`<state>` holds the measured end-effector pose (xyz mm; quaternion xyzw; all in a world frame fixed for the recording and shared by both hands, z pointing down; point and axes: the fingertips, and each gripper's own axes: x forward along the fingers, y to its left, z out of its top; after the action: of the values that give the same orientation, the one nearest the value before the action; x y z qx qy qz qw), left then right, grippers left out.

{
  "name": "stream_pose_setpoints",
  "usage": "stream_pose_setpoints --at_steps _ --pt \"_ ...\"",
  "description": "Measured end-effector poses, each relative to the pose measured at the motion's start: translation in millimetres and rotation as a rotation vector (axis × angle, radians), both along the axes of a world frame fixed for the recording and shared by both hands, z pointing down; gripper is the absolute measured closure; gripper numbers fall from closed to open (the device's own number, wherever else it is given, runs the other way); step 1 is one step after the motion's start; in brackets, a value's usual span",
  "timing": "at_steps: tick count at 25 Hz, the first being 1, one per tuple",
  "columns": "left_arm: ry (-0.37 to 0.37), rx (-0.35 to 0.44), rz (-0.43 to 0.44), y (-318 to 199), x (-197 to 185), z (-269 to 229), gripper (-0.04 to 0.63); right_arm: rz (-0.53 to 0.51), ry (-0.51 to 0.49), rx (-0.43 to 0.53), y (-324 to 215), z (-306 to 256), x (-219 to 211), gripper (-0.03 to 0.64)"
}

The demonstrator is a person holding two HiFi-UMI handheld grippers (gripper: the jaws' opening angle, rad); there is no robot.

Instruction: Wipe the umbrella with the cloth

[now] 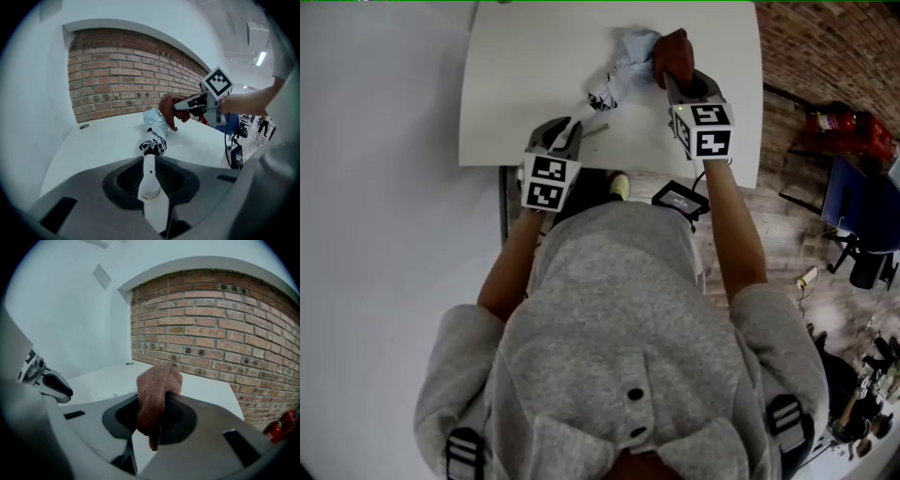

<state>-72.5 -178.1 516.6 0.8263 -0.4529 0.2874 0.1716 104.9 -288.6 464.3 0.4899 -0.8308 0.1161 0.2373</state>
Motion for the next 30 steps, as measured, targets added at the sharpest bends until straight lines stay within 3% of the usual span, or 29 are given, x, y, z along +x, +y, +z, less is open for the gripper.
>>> stream_pose_setpoints --at_steps 6,15,30 --pt "-0.047 -0.088 0.050 -15 3 46 0.485 0.021 0.032 0.011 -10 0 2 0.536" --pt "-0.016 -0.092 0.048 -16 7 51 0.482 0.114 0.059 0.003 -20 6 36 0.537" --pt "-0.009 -0.105 0.052 -17 7 51 0.482 -0.037 0.054 -0.085 -9 46 -21 0.537"
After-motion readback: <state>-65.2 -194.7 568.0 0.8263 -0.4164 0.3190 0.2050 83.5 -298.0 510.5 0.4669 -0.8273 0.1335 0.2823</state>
